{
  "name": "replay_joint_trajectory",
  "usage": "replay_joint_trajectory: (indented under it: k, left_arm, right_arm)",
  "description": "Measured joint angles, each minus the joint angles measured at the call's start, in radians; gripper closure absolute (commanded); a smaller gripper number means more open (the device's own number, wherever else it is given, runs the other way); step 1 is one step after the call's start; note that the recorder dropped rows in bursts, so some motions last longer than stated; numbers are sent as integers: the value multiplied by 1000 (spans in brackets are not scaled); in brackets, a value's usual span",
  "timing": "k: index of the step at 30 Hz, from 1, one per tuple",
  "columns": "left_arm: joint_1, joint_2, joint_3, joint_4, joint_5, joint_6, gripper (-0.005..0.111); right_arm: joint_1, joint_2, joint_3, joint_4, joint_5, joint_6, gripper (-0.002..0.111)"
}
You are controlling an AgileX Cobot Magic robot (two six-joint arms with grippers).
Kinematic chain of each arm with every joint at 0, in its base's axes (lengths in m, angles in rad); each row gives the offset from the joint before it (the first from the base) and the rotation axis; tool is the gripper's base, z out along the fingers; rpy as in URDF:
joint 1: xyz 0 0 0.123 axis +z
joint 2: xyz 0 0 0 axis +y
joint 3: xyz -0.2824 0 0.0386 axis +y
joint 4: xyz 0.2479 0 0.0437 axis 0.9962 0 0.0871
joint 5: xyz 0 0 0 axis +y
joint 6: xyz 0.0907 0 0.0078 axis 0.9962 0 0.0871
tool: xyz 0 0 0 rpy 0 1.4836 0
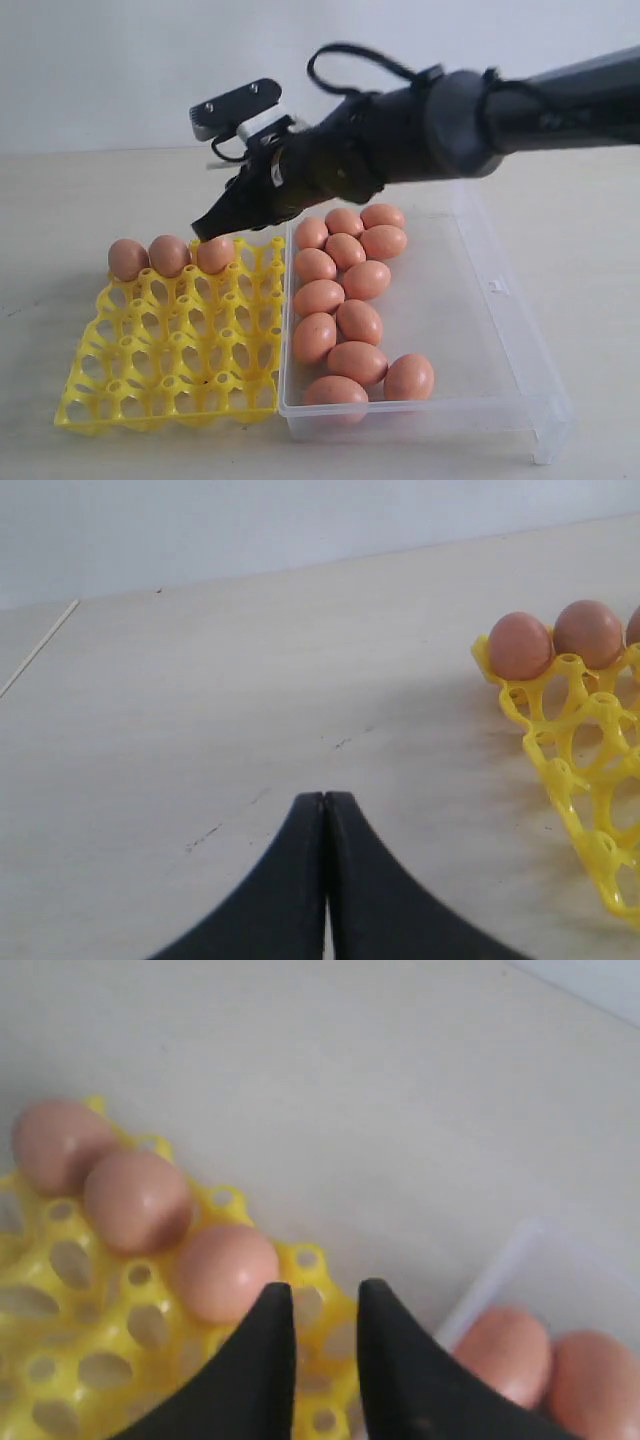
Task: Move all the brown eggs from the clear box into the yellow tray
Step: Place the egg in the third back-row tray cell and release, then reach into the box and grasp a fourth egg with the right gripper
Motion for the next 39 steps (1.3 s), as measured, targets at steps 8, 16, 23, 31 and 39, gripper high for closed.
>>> replay_joint_trajectory:
  k: [8,16,23,31,39]
  left_arm:
    - [0,0,0,0,0,0,107]
    - [0,0,0,0,0,0,107]
    - [0,0,0,0,0,0,107]
    - [0,0,0,0,0,0,107]
    - [0,0,0,0,0,0,107]
  right_arm:
    - [-18,-239,116,-47,439,1,107]
    - [-53,-385,434,82,372,33,68]
    - [-109,-391,583,173,255,166,48]
    - [-110,-381,612,245,177,192,48]
    - [-110,-276,612,251,165,196,50]
